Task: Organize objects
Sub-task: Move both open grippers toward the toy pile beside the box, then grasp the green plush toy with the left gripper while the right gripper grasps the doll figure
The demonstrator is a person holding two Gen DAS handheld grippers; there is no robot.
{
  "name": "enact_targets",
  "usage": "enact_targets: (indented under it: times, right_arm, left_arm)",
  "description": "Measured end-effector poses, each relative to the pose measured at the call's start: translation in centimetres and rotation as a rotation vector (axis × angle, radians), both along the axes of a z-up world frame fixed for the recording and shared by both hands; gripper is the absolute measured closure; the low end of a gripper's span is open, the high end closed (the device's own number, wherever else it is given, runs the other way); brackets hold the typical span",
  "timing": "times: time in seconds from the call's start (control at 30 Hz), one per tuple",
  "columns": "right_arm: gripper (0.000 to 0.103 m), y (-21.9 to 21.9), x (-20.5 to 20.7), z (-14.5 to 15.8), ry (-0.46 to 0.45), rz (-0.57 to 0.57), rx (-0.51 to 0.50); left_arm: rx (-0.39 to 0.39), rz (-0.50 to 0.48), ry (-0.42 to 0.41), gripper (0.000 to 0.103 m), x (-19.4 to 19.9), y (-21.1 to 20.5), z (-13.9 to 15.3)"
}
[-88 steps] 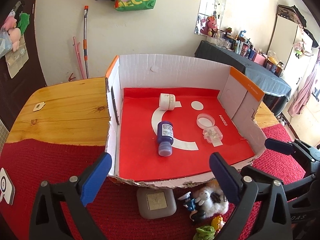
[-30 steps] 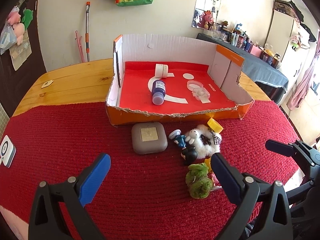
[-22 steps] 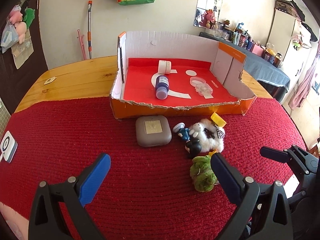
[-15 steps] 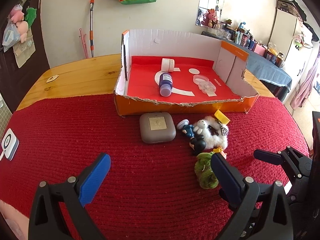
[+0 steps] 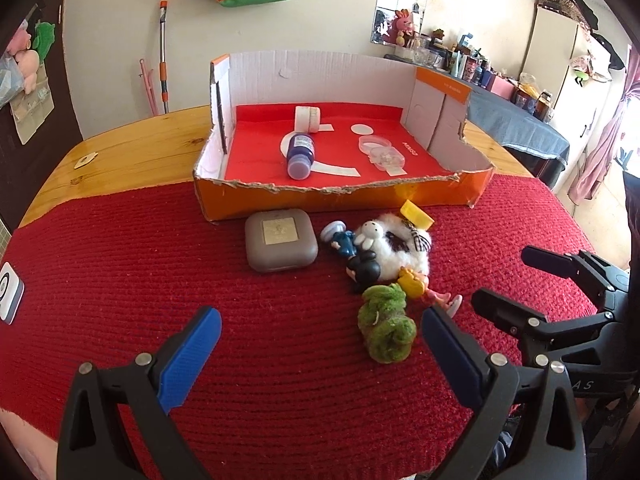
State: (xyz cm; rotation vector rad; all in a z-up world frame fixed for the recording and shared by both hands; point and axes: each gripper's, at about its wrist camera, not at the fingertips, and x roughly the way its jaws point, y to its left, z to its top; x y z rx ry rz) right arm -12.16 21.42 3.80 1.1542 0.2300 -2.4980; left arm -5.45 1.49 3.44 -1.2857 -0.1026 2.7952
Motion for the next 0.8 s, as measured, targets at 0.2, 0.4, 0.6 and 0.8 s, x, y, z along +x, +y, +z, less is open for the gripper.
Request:
enact_targets:
  times: [0.2, 0.4, 0.6, 0.8]
  right_arm:
    - [0.034, -1.4, 0.5, -0.4, -0.026, 0.094, -0.013]
    - [0.042, -1.9, 0.8, -0.8, -0.037, 0.136, -0.027]
    - [0.054, -2.1, 0.5, -0.4, -0.048, 0.189, -0.062]
    - [0.056, -1.9, -0.5, -0.6, -0.087, 0.208, -0.110]
  left_arm:
    - [-0.009, -0.028, -0.012, 0.008, 0.3, 0.7, -0.9]
    - [0.012, -0.052, -0.023, 0.026, 0.2, 0.8, -1.6]
    - [0.017, -0.094, -0.017, 0.039, 0.1, 1.5, -1.9]
    - [-0.030, -0.145, -0.008, 0.041, -0.2, 2.7, -2.5]
